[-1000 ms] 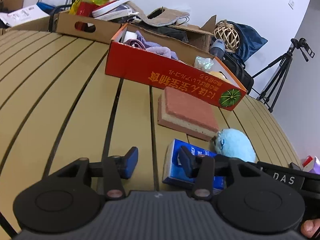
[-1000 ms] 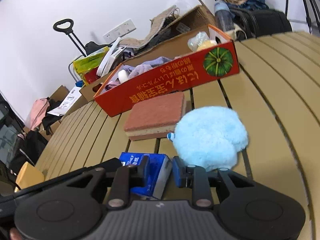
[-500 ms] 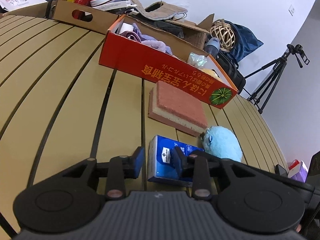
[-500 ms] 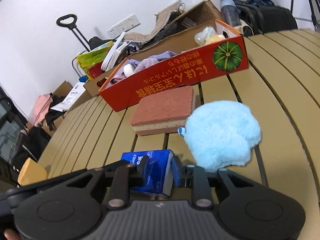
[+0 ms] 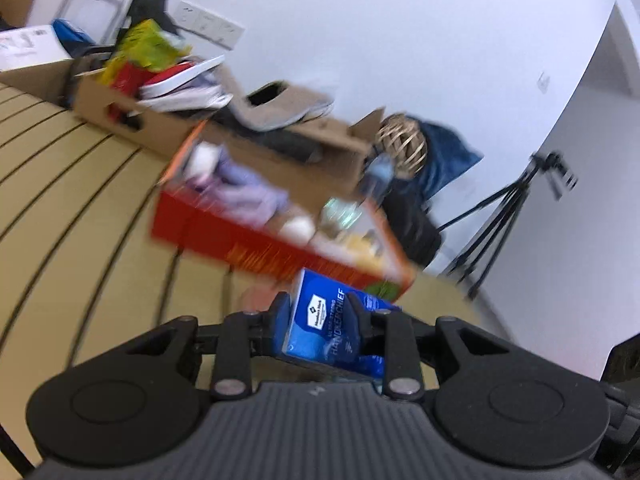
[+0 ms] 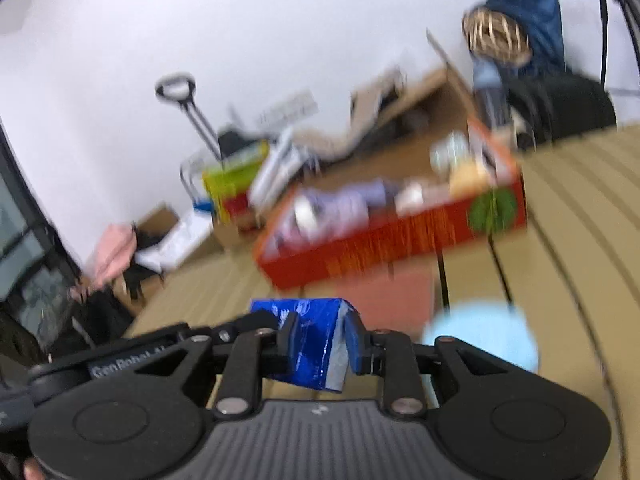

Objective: Organize soft objects
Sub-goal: 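Carry the blue packet over the box and open both tools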

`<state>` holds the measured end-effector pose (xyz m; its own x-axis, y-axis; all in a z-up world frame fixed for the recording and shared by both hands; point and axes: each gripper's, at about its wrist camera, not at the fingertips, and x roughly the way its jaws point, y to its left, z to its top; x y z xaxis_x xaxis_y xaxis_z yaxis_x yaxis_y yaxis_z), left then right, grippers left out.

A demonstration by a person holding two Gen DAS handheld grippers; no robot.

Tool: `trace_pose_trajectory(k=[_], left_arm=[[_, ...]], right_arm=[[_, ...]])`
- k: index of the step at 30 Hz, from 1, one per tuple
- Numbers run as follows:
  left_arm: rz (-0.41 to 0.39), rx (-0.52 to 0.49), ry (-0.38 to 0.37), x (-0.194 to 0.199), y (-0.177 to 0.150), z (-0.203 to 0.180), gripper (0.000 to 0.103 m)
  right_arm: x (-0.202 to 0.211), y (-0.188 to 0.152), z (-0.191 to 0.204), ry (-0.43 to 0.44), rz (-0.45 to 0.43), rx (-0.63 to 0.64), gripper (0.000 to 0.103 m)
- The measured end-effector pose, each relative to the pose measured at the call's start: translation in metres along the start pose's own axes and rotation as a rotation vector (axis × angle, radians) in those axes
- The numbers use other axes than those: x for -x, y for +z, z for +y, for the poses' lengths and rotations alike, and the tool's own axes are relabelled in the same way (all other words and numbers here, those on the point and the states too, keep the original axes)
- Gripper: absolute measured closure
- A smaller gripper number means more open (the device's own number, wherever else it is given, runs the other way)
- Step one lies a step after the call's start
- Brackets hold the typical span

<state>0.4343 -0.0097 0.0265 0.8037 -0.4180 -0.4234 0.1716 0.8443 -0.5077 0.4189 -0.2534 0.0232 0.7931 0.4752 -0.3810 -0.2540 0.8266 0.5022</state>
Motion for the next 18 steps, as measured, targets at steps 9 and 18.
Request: trace_pose_trajectory(k=[9, 18], left_arm=[[0.097, 0.036, 0.040, -0.153, 0.089, 0.013, 0.076], [0.213, -0.112, 0.154, -0.183, 0.084, 0.049, 0.080]], right_arm=[[-0.132, 0.109, -0.043, -0.113, 0.085, 0.052, 0.079], [-0.226, 0.084, -0.064, -0.117, 0.341, 0.060, 0.081]])
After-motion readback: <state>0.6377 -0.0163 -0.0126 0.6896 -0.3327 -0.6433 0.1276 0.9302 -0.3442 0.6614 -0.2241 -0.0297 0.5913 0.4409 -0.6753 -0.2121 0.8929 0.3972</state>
